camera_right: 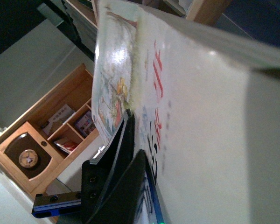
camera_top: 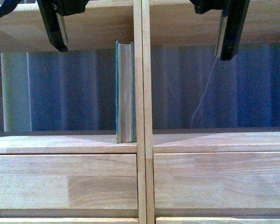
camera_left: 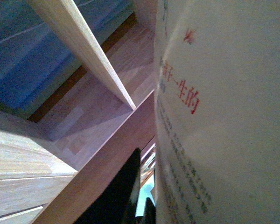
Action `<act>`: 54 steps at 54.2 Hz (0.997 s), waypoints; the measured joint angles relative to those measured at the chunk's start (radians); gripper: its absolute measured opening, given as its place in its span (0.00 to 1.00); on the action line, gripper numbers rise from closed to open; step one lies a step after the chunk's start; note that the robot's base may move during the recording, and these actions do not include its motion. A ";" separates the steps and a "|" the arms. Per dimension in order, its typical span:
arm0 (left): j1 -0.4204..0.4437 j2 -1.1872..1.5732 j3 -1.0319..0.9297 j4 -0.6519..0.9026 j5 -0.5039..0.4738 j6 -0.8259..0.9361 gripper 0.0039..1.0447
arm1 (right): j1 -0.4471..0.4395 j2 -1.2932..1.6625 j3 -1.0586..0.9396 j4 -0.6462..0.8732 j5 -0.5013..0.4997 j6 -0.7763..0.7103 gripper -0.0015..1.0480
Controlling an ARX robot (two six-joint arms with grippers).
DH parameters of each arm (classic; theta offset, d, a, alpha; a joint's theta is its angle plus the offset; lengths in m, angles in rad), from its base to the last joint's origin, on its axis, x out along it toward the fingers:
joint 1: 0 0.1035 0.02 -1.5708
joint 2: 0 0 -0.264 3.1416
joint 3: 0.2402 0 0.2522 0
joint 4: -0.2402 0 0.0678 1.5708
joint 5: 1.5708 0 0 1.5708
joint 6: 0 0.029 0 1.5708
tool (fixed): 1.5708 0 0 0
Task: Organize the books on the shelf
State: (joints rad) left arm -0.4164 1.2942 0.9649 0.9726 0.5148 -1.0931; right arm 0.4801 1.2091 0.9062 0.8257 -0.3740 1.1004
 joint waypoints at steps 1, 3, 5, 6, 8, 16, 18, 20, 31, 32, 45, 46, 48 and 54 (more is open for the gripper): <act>0.000 0.000 0.000 0.002 0.000 0.000 0.21 | 0.000 0.000 0.000 0.002 0.000 0.000 0.24; 0.000 0.000 -0.003 0.006 -0.001 0.004 0.19 | 0.000 0.000 -0.001 0.007 -0.002 -0.002 0.29; 0.000 -0.001 -0.004 0.010 -0.003 0.005 0.18 | -0.001 0.000 -0.003 0.008 -0.003 -0.003 0.33; 0.000 -0.003 -0.005 0.010 -0.005 0.008 0.18 | -0.002 0.000 -0.005 0.011 -0.004 -0.005 0.36; 0.000 -0.005 -0.008 0.010 -0.008 0.012 0.18 | -0.005 0.001 -0.008 0.011 -0.006 -0.011 0.41; 0.008 -0.025 -0.025 0.012 -0.007 0.027 0.18 | -0.031 0.005 -0.020 0.020 -0.017 -0.016 0.59; 0.011 -0.029 -0.029 0.012 -0.006 0.028 0.18 | -0.037 0.006 -0.023 0.023 -0.020 -0.016 0.62; 0.016 -0.040 -0.035 0.013 -0.005 0.028 0.18 | -0.050 0.008 -0.031 0.025 -0.023 -0.016 0.67; 0.069 -0.124 -0.063 -0.045 -0.030 0.077 0.18 | -0.139 0.006 -0.085 0.033 -0.051 -0.016 0.92; 0.078 -0.138 -0.066 -0.066 -0.033 0.093 0.18 | -0.153 0.005 -0.094 0.033 -0.059 -0.016 0.94; 0.224 -0.242 -0.080 -0.237 -0.105 0.306 0.18 | -0.333 -0.069 -0.209 0.033 -0.156 -0.011 0.93; 0.233 -0.244 -0.080 -0.242 -0.105 0.318 0.18 | -0.344 -0.076 -0.214 0.033 -0.161 -0.011 0.93; 0.262 -0.245 -0.080 -0.254 -0.100 0.344 0.18 | -0.377 -0.100 -0.229 0.033 -0.180 -0.007 0.93; 0.362 -0.224 -0.079 -0.289 -0.107 0.460 0.18 | -0.509 -0.202 -0.286 0.039 -0.248 0.017 0.93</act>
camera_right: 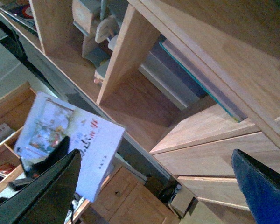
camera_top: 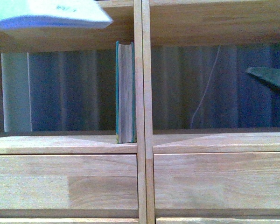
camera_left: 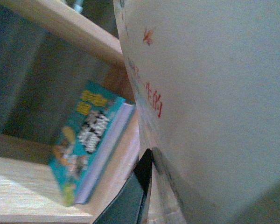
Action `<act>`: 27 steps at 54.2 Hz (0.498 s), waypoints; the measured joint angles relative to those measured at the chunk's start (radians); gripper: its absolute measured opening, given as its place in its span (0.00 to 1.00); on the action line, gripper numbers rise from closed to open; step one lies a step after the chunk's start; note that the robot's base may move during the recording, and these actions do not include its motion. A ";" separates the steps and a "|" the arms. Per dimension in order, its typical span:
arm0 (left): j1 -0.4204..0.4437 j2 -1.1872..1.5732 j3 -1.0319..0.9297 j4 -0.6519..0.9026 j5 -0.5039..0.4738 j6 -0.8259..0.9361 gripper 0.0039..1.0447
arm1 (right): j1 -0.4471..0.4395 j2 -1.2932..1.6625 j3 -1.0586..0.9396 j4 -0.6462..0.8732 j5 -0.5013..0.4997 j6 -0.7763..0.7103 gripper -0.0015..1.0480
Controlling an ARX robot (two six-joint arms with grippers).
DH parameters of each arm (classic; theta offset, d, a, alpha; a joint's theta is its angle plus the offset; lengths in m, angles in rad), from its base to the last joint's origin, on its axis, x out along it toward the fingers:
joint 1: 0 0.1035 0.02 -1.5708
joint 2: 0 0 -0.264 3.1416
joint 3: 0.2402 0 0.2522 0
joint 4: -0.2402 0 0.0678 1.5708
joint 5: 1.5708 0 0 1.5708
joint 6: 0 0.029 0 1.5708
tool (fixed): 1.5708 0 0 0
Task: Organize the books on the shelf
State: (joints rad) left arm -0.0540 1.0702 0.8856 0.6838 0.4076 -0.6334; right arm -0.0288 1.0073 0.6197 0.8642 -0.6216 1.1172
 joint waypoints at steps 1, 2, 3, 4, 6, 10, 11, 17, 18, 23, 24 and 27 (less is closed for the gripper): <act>0.015 0.010 0.002 -0.004 -0.004 0.021 0.18 | -0.023 -0.020 -0.012 0.000 -0.014 0.007 0.93; 0.028 0.021 0.005 -0.009 -0.012 0.049 0.18 | -0.047 -0.043 -0.025 0.000 -0.030 0.013 0.93; 0.040 0.036 0.010 -0.015 -0.019 0.069 0.18 | -0.069 -0.066 -0.037 0.001 -0.040 0.018 0.93; 0.045 0.044 0.014 -0.019 -0.022 0.081 0.18 | -0.081 -0.078 -0.044 0.002 -0.052 0.025 0.93; 0.064 0.081 0.033 -0.030 -0.037 0.130 0.18 | -0.126 -0.126 -0.072 0.013 -0.086 0.047 0.93; 0.082 0.145 0.069 -0.043 -0.073 0.218 0.18 | -0.189 -0.204 -0.115 0.019 -0.134 0.090 0.93; 0.084 0.156 0.075 -0.046 -0.079 0.224 0.18 | -0.199 -0.217 -0.122 0.022 -0.143 0.098 0.93; 0.092 0.272 0.151 -0.063 -0.122 0.354 0.18 | -0.284 -0.347 -0.195 0.032 -0.212 0.181 0.93; 0.092 0.283 0.159 -0.065 -0.126 0.367 0.18 | -0.290 -0.359 -0.202 0.031 -0.219 0.185 0.93; 0.084 0.384 0.237 -0.084 -0.172 0.481 0.18 | -0.317 -0.478 -0.265 -0.003 -0.259 0.252 0.93; 0.082 0.394 0.246 -0.085 -0.175 0.494 0.18 | -0.318 -0.492 -0.272 -0.012 -0.260 0.254 0.93; 0.073 0.447 0.289 -0.094 -0.204 0.562 0.18 | -0.314 -0.548 -0.302 -0.039 -0.262 0.277 0.93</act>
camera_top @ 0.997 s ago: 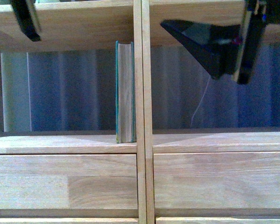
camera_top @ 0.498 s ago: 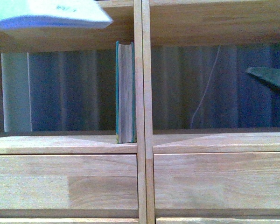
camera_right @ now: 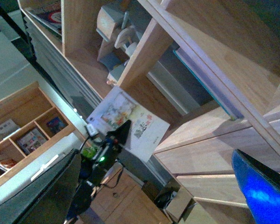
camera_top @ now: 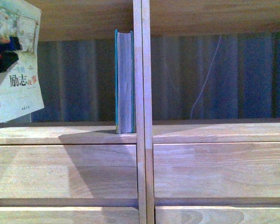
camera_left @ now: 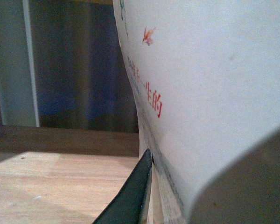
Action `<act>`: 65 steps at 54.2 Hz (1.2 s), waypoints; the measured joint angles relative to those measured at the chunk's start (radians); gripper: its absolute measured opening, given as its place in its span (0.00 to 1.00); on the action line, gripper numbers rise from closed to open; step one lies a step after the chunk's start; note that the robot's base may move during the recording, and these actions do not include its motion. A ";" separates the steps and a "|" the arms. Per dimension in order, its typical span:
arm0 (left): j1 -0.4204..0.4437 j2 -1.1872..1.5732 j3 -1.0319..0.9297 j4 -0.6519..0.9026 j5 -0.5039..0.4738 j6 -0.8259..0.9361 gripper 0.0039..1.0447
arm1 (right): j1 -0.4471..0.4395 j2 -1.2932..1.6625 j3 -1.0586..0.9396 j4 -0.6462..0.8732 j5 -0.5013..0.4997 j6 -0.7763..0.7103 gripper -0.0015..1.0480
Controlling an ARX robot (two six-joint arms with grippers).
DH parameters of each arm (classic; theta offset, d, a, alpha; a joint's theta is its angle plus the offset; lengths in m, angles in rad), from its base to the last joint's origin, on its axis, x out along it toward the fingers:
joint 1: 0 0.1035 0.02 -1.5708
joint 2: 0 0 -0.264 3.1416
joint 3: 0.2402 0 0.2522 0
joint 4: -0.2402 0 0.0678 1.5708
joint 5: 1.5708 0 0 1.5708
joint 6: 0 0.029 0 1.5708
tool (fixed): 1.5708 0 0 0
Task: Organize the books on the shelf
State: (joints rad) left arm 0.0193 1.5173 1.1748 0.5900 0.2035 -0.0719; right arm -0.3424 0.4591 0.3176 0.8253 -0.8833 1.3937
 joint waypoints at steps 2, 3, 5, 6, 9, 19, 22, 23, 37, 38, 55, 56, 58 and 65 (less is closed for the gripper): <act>-0.007 0.031 0.025 -0.002 -0.015 0.036 0.18 | 0.012 -0.026 -0.013 -0.016 0.006 0.003 0.93; -0.012 0.051 0.042 -0.003 -0.024 0.054 0.18 | 0.023 -0.038 -0.019 -0.030 0.015 0.003 0.93; -0.021 0.082 0.066 -0.006 -0.038 0.089 0.18 | 0.040 -0.051 -0.026 -0.051 0.029 0.003 0.93; -0.024 0.092 0.075 -0.009 -0.044 0.104 0.18 | 0.046 -0.055 -0.028 -0.055 0.033 0.003 0.93; -0.038 0.139 0.122 -0.023 -0.063 0.146 0.18 | 0.072 -0.065 -0.044 -0.062 0.053 0.009 0.93; -0.078 0.304 0.327 -0.113 -0.114 0.220 0.18 | 0.126 -0.100 -0.095 -0.081 0.114 0.036 0.93; -0.084 0.345 0.392 -0.139 -0.129 0.218 0.18 | 0.136 -0.109 -0.107 -0.095 0.122 0.036 0.93; -0.085 0.354 0.404 -0.144 -0.131 0.218 0.18 | 0.137 -0.111 -0.109 -0.097 0.123 0.037 0.93; -0.121 0.492 0.665 -0.216 -0.169 0.217 0.18 | 0.140 -0.136 -0.144 -0.122 0.133 0.060 0.93; -0.124 0.499 0.675 -0.219 -0.173 0.217 0.18 | 0.140 -0.137 -0.146 -0.124 0.134 0.060 0.93; -0.196 0.659 0.890 -0.325 -0.272 0.264 0.18 | 0.132 -0.143 -0.153 -0.108 0.130 0.088 0.93; -0.198 0.671 0.902 -0.336 -0.283 0.266 0.18 | 0.129 -0.142 -0.153 -0.105 0.130 0.090 0.93; -0.200 0.690 0.921 -0.351 -0.298 0.270 0.18 | 0.127 -0.141 -0.153 -0.100 0.131 0.093 0.93; -0.200 0.748 0.982 -0.397 -0.337 0.279 0.18 | 0.122 -0.138 -0.153 -0.090 0.130 0.105 0.93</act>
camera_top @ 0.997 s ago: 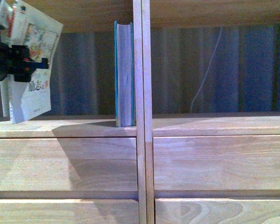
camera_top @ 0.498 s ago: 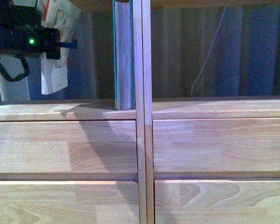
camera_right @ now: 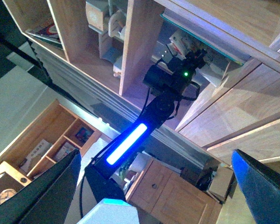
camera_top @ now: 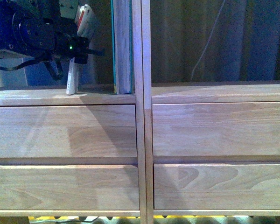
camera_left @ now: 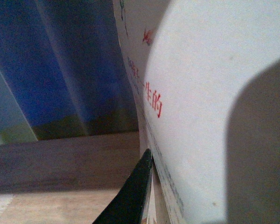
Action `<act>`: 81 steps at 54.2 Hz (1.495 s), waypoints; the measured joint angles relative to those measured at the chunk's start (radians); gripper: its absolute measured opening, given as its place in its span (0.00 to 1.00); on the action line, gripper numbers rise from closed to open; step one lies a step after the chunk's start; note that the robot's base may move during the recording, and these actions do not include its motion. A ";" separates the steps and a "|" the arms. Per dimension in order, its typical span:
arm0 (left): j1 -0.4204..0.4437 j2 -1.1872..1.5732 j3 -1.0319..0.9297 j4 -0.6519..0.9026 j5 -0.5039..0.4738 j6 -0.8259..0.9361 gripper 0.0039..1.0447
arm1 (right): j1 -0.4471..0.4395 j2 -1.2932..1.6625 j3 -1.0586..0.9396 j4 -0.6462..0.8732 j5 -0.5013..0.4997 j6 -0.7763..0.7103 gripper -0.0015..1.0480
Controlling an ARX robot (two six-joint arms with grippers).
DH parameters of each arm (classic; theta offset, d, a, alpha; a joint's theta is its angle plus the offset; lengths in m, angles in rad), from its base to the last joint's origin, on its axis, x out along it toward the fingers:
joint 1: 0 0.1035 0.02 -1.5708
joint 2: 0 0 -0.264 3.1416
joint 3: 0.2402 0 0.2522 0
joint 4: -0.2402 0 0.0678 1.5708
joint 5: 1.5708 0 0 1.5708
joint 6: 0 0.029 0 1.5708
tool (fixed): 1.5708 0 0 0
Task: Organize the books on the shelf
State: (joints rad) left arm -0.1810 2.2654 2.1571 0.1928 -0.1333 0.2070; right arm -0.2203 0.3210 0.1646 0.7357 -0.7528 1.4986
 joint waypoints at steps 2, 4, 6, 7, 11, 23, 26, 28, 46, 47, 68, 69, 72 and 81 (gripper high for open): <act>0.000 0.013 0.013 -0.007 0.002 0.000 0.18 | 0.000 0.000 0.000 0.002 0.000 0.002 0.93; 0.001 0.019 0.028 -0.018 0.002 0.003 0.18 | 0.002 0.001 0.000 0.002 0.002 0.002 0.93; 0.001 0.021 0.037 -0.030 0.002 0.003 0.18 | 0.006 0.001 0.000 0.002 0.002 0.002 0.93; 0.000 0.022 0.041 -0.034 0.004 0.003 0.18 | 0.009 0.001 0.000 0.002 0.003 0.002 0.93; -0.002 0.022 0.044 -0.034 0.017 0.006 0.18 | 0.037 -0.001 0.000 -0.013 0.021 -0.002 0.93; -0.016 0.022 0.034 -0.028 0.056 0.010 0.18 | 0.065 -0.004 -0.009 -0.022 0.028 -0.007 0.93; -0.022 0.022 0.025 -0.019 0.063 0.012 0.25 | 0.064 -0.004 -0.010 -0.016 0.027 -0.006 0.93; -0.024 0.022 0.022 -0.019 0.066 0.013 0.30 | 0.064 -0.004 -0.011 -0.015 0.027 -0.006 0.93; -0.024 -0.011 -0.082 0.024 0.079 0.007 0.80 | 0.063 -0.004 -0.012 -0.002 0.024 -0.006 0.93; -0.024 -0.021 -0.098 0.033 0.081 0.004 0.83 | 0.063 -0.004 -0.012 -0.002 0.024 -0.006 0.93; -0.024 -0.267 -0.431 0.187 0.117 -0.018 0.94 | 0.085 -0.005 -0.012 -0.013 0.035 -0.021 0.93; -0.024 -0.274 -0.439 0.188 0.116 -0.017 0.94 | 0.088 -0.005 -0.012 -0.014 0.037 -0.022 0.93; -0.024 -0.302 -0.478 0.189 0.108 -0.017 0.94 | 0.099 -0.005 -0.012 -0.018 0.046 -0.027 0.93; -0.024 -0.412 -0.633 0.214 0.067 -0.026 0.94 | 0.130 -0.004 -0.011 -0.024 0.067 -0.047 0.93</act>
State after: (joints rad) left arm -0.2047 1.8530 1.5242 0.4068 -0.0666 0.1814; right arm -0.0898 0.3168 0.1532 0.7116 -0.6857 1.4521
